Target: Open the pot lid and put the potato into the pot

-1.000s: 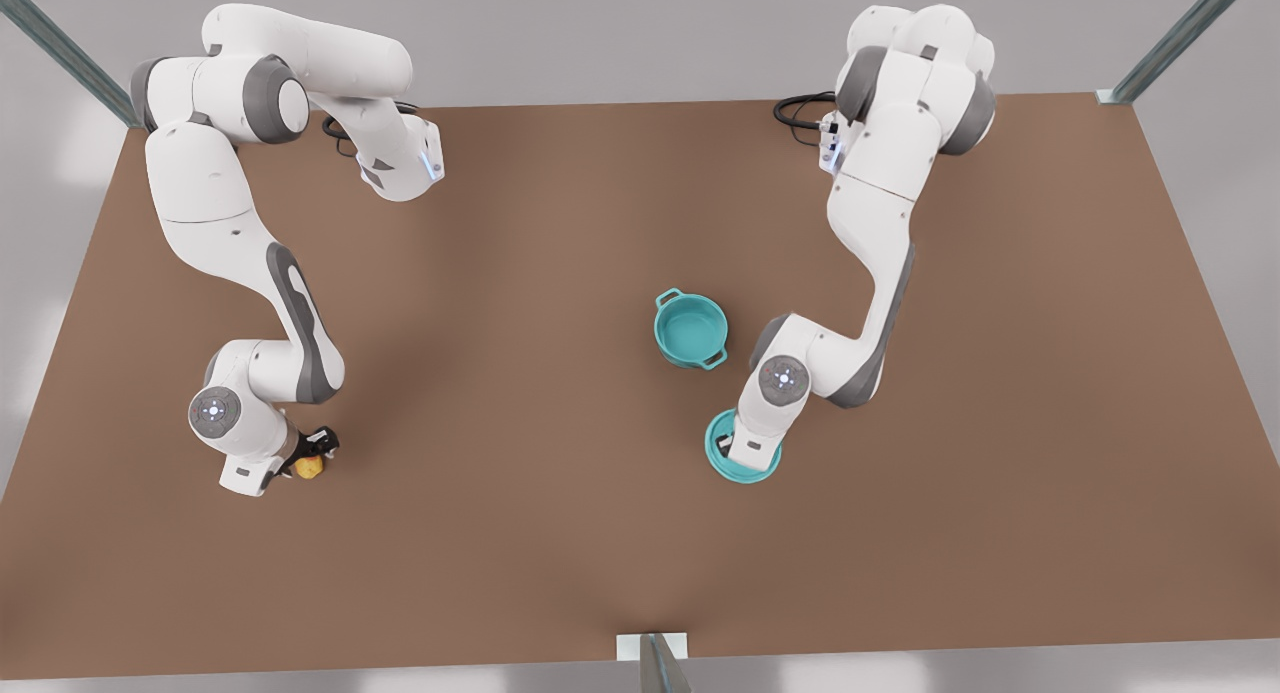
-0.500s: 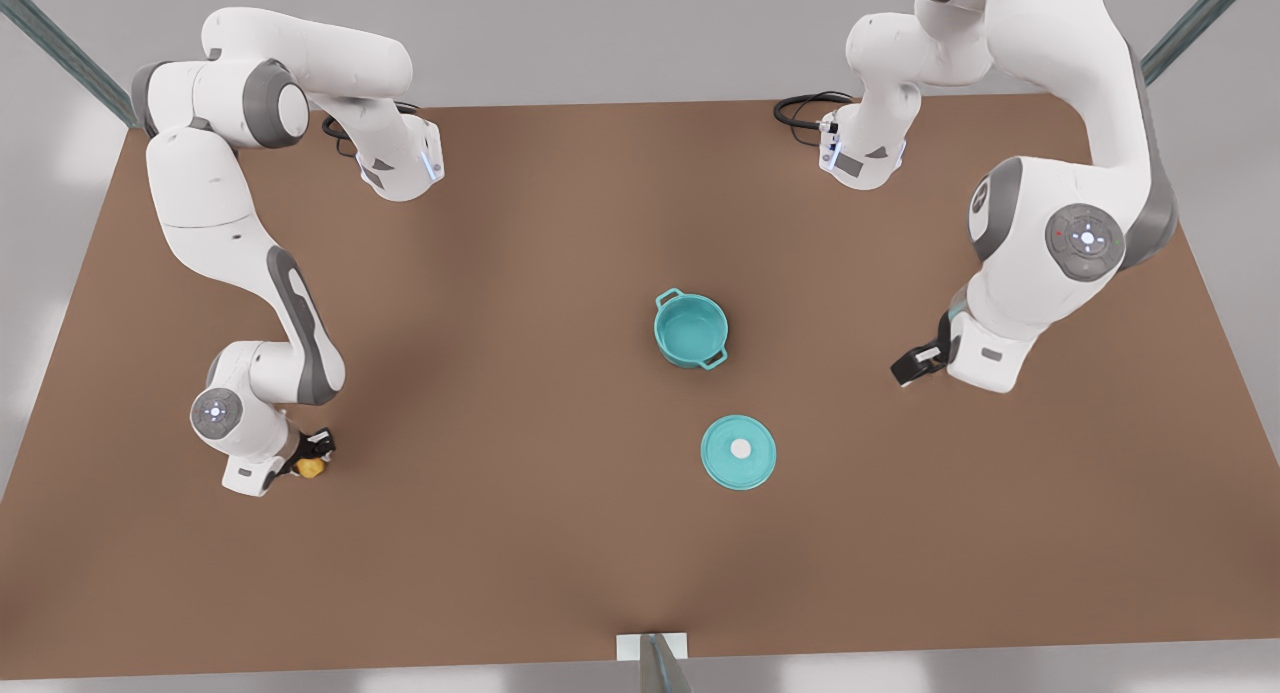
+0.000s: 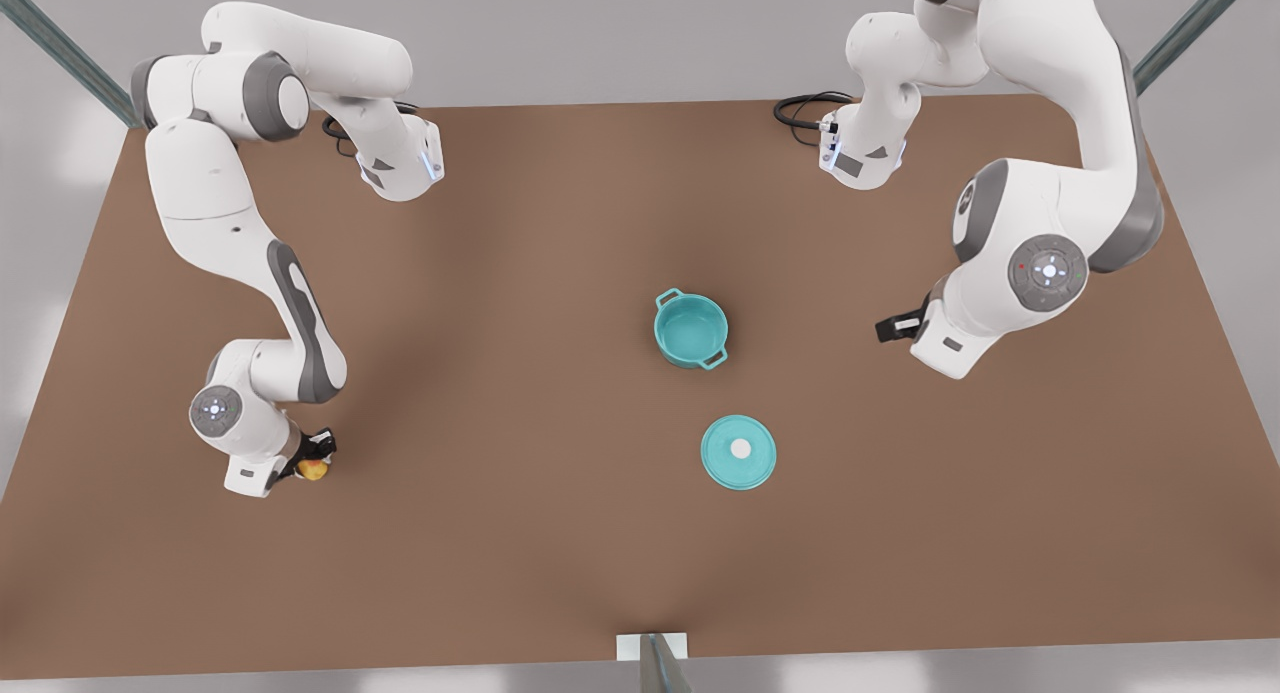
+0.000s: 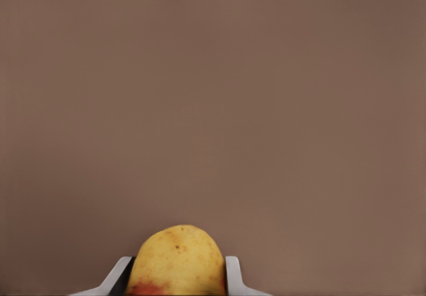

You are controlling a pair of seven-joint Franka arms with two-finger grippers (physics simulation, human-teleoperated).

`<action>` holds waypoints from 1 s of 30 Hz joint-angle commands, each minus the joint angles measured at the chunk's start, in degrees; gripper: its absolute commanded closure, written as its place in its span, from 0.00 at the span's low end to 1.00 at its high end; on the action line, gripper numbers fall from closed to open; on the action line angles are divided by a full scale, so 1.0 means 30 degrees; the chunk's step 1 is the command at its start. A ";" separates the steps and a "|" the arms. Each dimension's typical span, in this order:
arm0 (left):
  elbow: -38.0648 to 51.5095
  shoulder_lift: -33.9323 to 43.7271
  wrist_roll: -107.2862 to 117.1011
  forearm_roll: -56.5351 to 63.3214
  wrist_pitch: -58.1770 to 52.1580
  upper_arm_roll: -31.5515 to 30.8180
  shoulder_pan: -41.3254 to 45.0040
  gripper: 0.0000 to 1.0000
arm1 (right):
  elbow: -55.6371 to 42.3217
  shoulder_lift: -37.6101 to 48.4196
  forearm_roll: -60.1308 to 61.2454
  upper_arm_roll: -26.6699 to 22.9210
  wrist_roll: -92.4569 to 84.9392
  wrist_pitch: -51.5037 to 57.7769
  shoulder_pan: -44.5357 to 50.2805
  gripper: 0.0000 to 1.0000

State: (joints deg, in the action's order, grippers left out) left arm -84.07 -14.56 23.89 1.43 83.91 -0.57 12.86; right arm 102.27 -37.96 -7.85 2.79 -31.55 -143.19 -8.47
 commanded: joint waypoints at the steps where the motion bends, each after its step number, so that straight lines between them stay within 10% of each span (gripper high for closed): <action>1: -0.0014 0.0020 -0.0814 -0.0096 -0.0343 0.0014 -0.0010 0.00 | 0.0041 0.0464 -0.0108 0.0445 -0.0207 0.0707 0.0010 0.47; 13: -0.0044 -0.0009 -0.0814 0.0226 -0.0430 -0.0044 0.0019 0.00 | -0.1687 0.1988 -0.0049 0.5397 0.0848 0.3929 0.0360 0.47; 30: -0.0014 -0.0009 -0.0873 -0.0154 -0.0460 -0.0015 0.0019 0.00 | -0.6287 0.2135 -0.0166 0.5455 1.4909 1.0697 1.1815 0.47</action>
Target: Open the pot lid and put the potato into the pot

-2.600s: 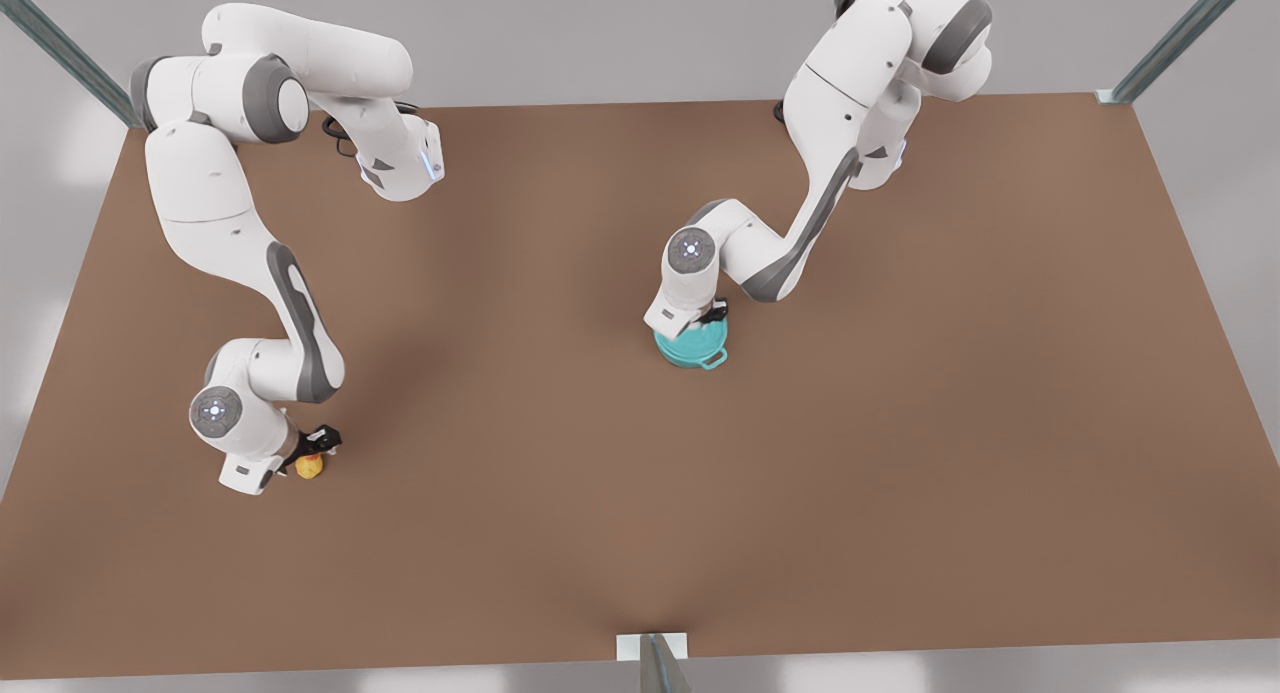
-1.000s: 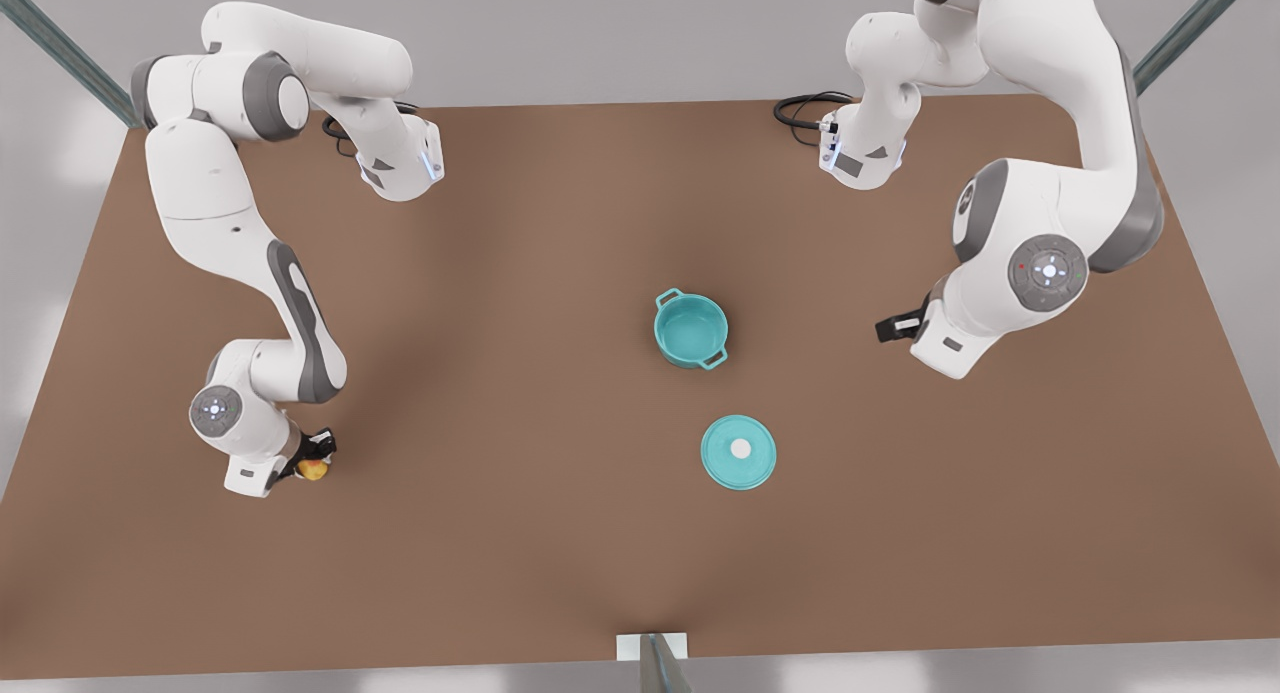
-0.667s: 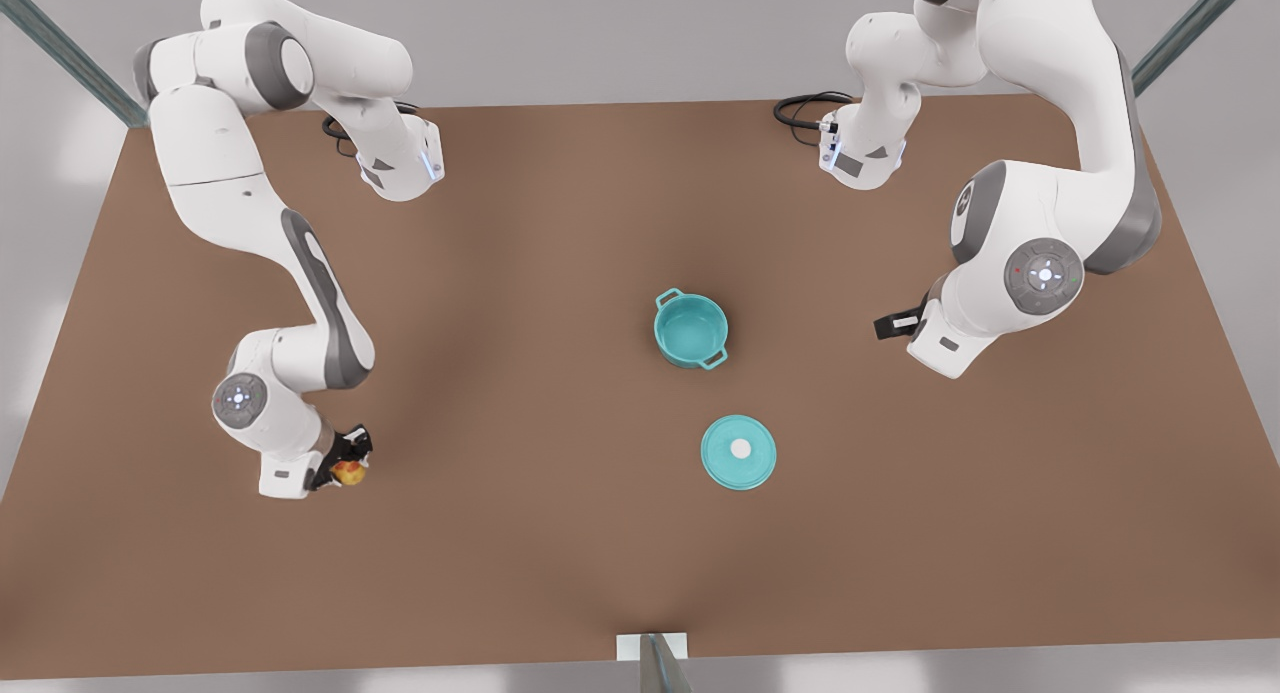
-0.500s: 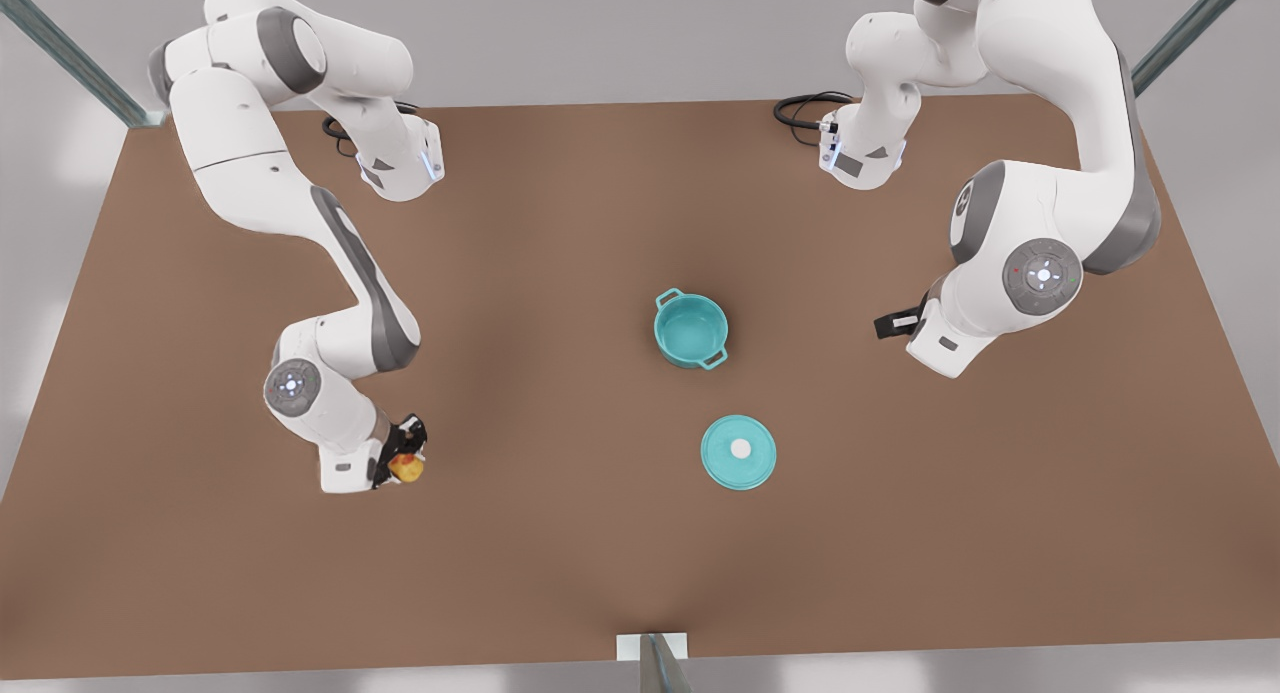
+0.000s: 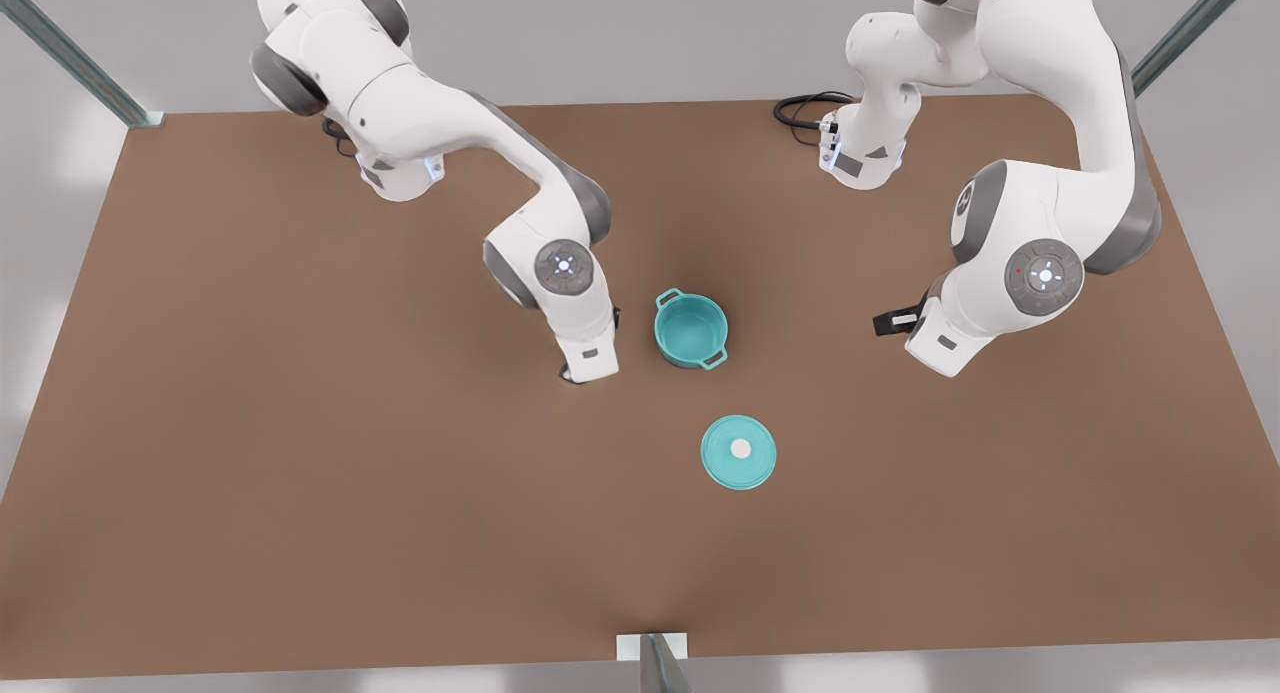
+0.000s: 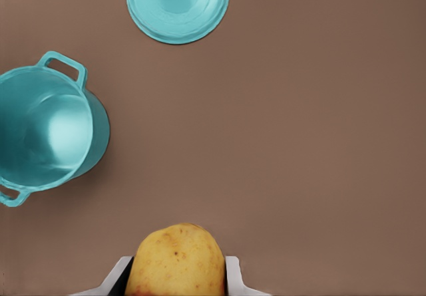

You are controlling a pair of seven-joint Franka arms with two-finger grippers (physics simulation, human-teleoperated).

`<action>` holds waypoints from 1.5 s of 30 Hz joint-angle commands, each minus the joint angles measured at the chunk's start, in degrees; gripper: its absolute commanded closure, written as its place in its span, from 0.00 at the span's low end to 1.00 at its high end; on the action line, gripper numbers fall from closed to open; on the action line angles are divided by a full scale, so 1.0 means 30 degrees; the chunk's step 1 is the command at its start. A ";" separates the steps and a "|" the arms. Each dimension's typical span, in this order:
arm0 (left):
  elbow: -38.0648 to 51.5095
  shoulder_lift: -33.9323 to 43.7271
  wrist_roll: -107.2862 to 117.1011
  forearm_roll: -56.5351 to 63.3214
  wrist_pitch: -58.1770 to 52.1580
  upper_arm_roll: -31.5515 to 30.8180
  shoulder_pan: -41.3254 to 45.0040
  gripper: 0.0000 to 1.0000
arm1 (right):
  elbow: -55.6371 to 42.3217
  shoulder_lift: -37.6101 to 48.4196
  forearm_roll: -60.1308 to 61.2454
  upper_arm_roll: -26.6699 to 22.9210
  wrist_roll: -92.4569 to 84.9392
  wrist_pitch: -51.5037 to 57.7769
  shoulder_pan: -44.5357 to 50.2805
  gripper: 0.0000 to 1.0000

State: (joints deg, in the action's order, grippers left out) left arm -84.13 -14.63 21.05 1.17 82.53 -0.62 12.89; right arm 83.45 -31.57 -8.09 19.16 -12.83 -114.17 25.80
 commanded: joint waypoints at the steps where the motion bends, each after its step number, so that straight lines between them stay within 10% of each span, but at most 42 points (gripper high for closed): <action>1: -0.0052 0.0044 -0.0220 0.0135 0.0000 0.0002 -0.0020 0.00 | -0.0015 -0.0022 -0.0057 0.0059 0.8874 0.1026 0.0831 0.47; 20: 0.0738 -0.0777 0.4026 -0.1298 0.0088 0.0324 0.0097 0.00 | -0.4262 -0.6027 -0.0115 0.0499 1.2362 -0.6884 0.3791 0.47; 34: 0.0768 -0.0513 0.2269 -0.1386 -0.0029 0.0646 -0.0225 0.00 | -0.3208 -0.5940 -0.0233 0.0557 1.3240 -0.5536 0.4612 0.46; 35: 0.0768 -0.0513 0.2269 -0.1357 -0.0029 0.0617 -0.0254 0.00 | -0.3209 -0.5940 -0.0233 0.0557 1.3240 -0.5565 0.4612 0.44; 36: 0.0768 -0.0513 0.2269 -0.1386 -0.0029 0.0617 -0.0254 0.00 | -0.3209 -0.5940 -0.0174 0.0557 1.3328 -0.5565 0.4612 0.00; 41: 0.0768 -0.0513 0.2298 -0.1386 -0.0029 0.0588 -0.0254 0.00 | -0.2946 -0.5180 -0.0204 0.0352 1.3124 -0.4924 0.4203 0.00; 45: 0.0768 -0.0513 0.2298 -0.1122 -0.0029 0.0558 -0.0225 0.00 | -0.2683 -0.0436 0.0001 0.0235 0.4984 0.3394 -0.4199 0.00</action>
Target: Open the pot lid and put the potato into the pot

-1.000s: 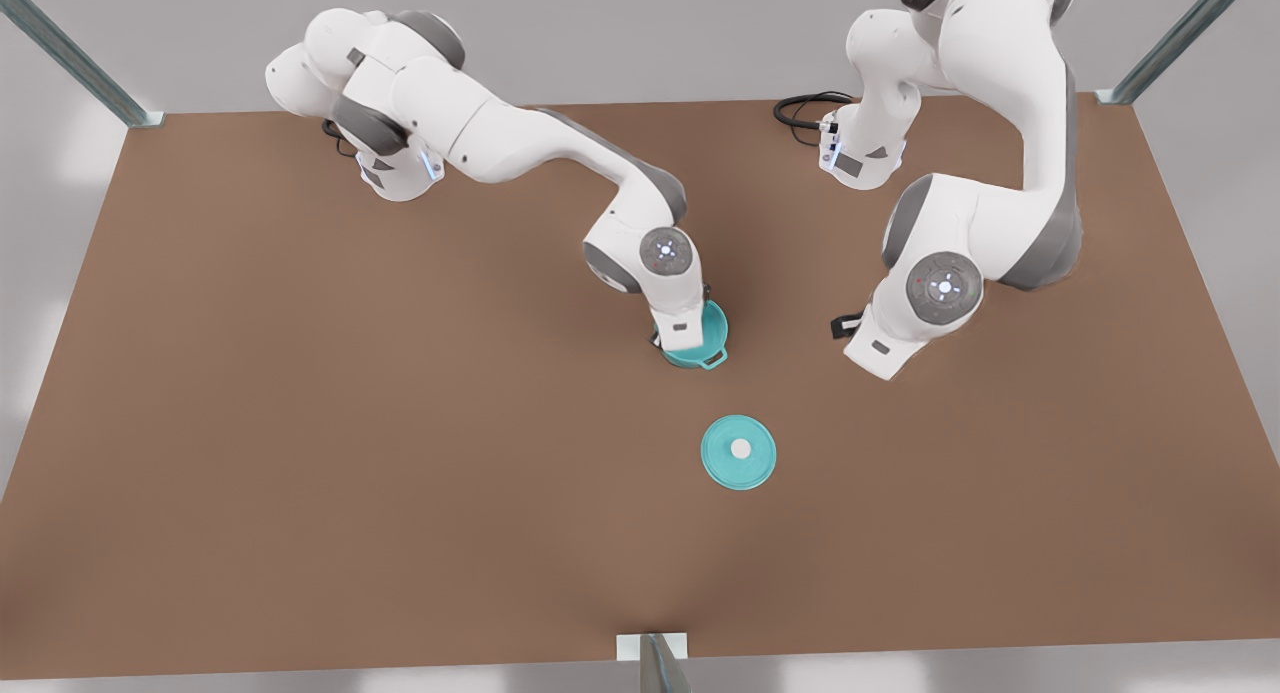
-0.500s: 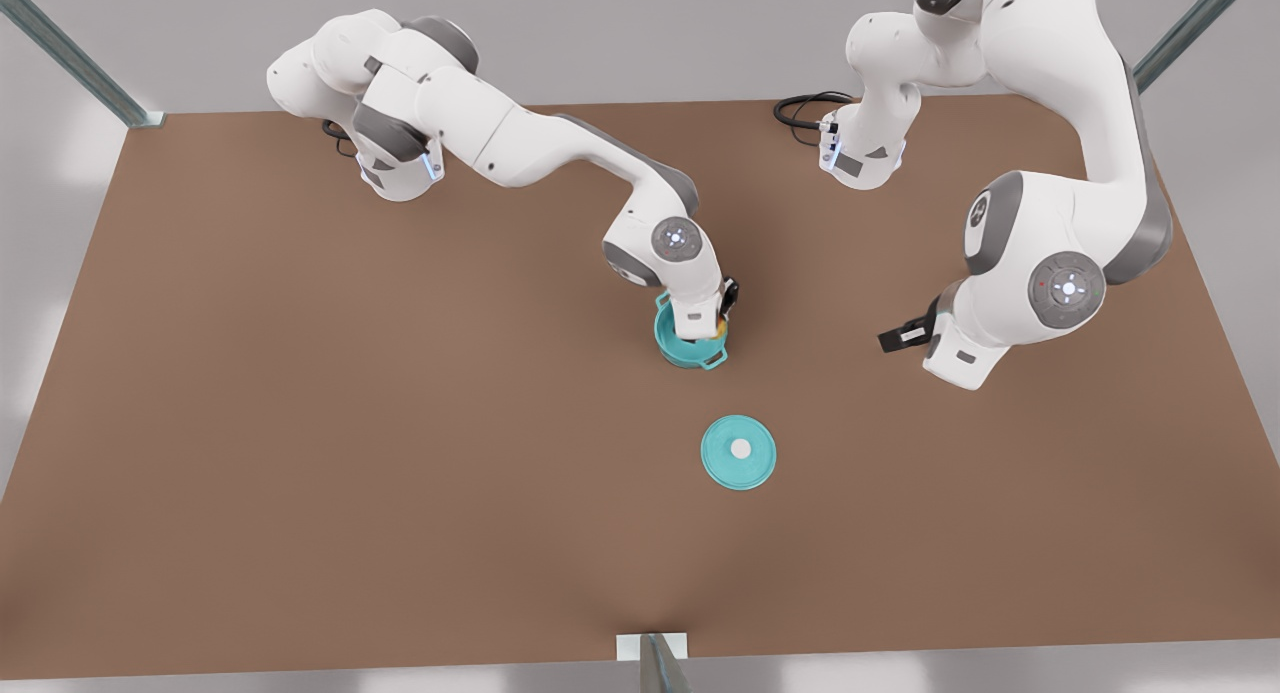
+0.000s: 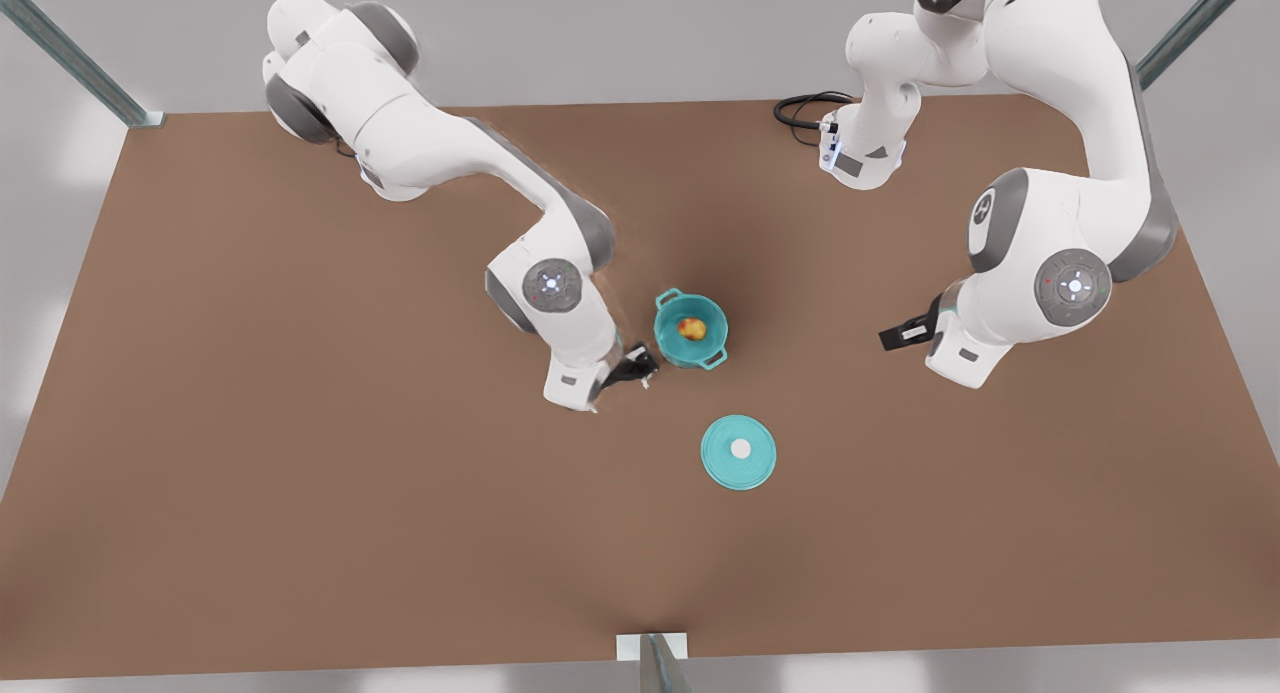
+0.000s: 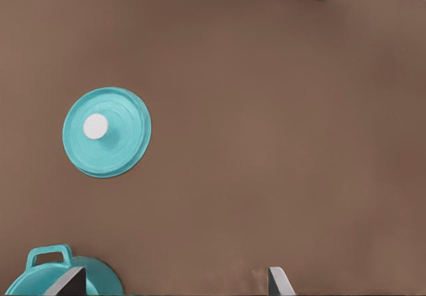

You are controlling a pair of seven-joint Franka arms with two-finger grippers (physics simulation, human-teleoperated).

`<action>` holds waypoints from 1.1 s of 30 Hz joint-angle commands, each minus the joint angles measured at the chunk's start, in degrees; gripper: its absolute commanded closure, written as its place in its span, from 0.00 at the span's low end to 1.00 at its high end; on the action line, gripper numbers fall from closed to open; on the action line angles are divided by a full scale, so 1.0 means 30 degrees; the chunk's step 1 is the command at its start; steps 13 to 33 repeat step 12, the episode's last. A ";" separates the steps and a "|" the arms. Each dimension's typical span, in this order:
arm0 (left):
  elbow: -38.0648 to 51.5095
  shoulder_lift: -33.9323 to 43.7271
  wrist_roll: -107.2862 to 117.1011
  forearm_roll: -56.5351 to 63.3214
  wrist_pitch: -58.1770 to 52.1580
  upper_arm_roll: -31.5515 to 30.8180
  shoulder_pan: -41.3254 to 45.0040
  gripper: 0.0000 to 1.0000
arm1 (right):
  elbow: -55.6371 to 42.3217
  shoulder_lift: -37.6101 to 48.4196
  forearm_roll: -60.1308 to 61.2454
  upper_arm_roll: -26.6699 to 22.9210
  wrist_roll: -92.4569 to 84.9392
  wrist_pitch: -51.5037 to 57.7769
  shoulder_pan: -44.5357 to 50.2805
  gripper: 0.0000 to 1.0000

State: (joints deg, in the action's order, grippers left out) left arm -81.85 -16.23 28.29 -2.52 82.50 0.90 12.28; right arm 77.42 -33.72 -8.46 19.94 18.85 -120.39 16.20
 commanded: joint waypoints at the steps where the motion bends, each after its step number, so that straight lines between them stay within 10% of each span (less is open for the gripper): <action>1: 0.0009 0.0019 0.0005 0.0078 -0.0019 -0.0035 -0.0020 0.00 | 0.2872 0.2976 0.0650 0.0005 -0.6135 0.5093 -0.4049 0.00; 5: 0.0800 0.0458 -1.1244 -0.0860 -0.1132 0.0112 -0.1485 0.00 | 0.3609 0.4648 0.0593 -0.0083 -0.9505 0.7989 -0.9969 0.00; 33: 0.0830 0.0459 -1.1157 -0.0977 -0.1190 -0.0181 -0.1397 0.00 | 0.3228 0.4619 0.0564 -0.0113 -0.9476 0.8403 -1.0790 0.00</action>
